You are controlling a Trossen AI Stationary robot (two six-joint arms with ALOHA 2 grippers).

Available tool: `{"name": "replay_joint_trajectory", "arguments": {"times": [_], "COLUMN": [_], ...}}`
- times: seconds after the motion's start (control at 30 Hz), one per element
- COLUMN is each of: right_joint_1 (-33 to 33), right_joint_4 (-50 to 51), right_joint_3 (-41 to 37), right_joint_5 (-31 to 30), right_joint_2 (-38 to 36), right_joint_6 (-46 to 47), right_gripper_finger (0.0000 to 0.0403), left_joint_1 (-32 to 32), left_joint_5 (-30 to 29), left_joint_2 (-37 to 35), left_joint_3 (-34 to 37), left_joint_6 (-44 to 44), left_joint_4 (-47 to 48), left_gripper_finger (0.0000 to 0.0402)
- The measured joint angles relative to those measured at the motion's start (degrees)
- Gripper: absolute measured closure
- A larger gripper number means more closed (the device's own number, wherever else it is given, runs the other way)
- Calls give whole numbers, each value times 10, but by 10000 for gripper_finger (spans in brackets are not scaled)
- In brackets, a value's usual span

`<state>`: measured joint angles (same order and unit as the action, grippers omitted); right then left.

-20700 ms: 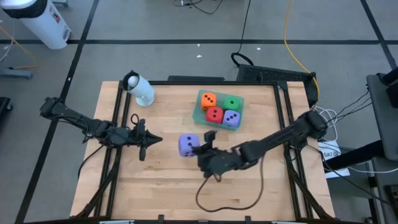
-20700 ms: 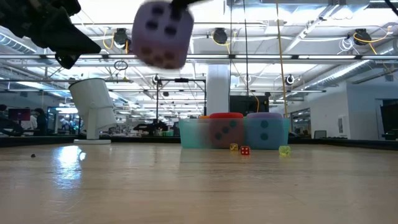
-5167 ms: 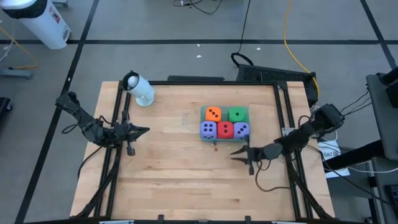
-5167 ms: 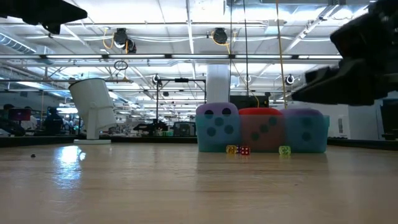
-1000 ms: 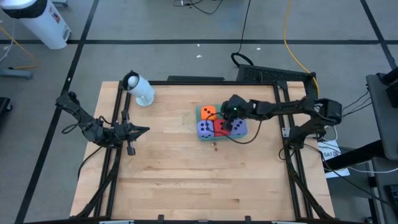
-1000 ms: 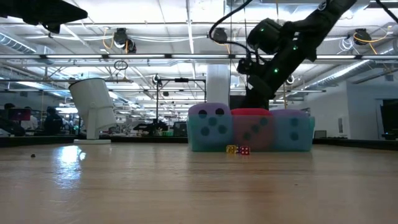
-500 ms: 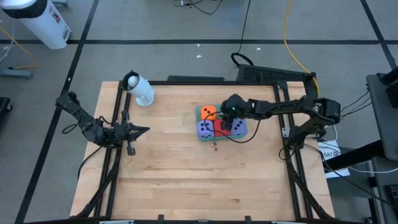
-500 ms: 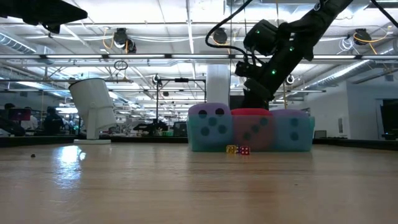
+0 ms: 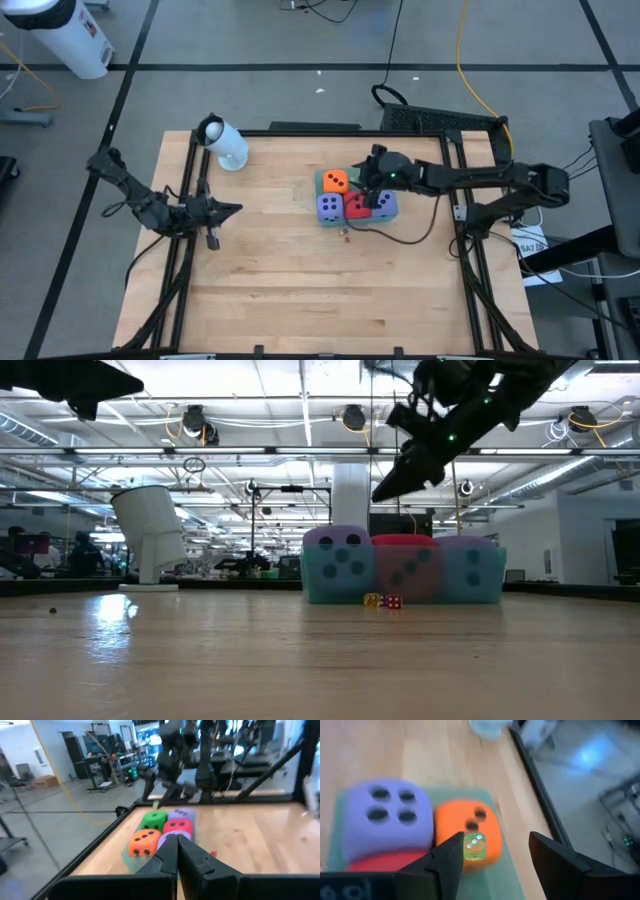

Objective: Pick & Place Dice
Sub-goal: Put the small green die into the blue bin

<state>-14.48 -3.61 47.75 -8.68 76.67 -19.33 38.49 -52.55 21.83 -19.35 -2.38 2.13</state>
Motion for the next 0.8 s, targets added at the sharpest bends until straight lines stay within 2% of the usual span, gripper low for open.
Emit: {"name": "replay_joint_trajectory", "arguments": {"times": [0.13,0.2,0.23,0.3,0.37,0.47,0.53,0.6,0.7,0.8], "right_joint_1": [-9,-9,-10,-9,0,14,22,27,22,21], "right_joint_4": [-73,-98,-79,35,118,114,67,45,48,44], "right_joint_3": [-47,-65,-67,-50,-40,-38,-37,-39,-33,-31], "right_joint_5": [43,41,18,-63,-112,-128,-110,-122,-104,-107], "right_joint_2": [-28,-39,-42,-38,-17,-3,-1,1,1,0], "right_joint_6": [-9,-4,-4,-5,-5,-4,-10,-24,-6,7], "right_gripper_finger": [192,192,193,194,196,198,198,201,248,348], "left_joint_1": [-15,-19,-19,-19,-19,-22,-26,-29,-33,-33], "left_joint_5": [0,0,0,0,3,4,4,5,7,14], "left_joint_2": [13,13,13,13,13,14,14,14,14,14], "left_joint_3": [0,0,0,0,0,0,0,0,0,0], "left_joint_6": [-4,-3,-1,0,0,-6,-7,-9,-9,-10], "left_joint_4": [-12,-17,-18,-24,-24,-25,-26,-29,-30,-29], "left_gripper_finger": [396,396,396,396,396,396,396,396,396,396]}}
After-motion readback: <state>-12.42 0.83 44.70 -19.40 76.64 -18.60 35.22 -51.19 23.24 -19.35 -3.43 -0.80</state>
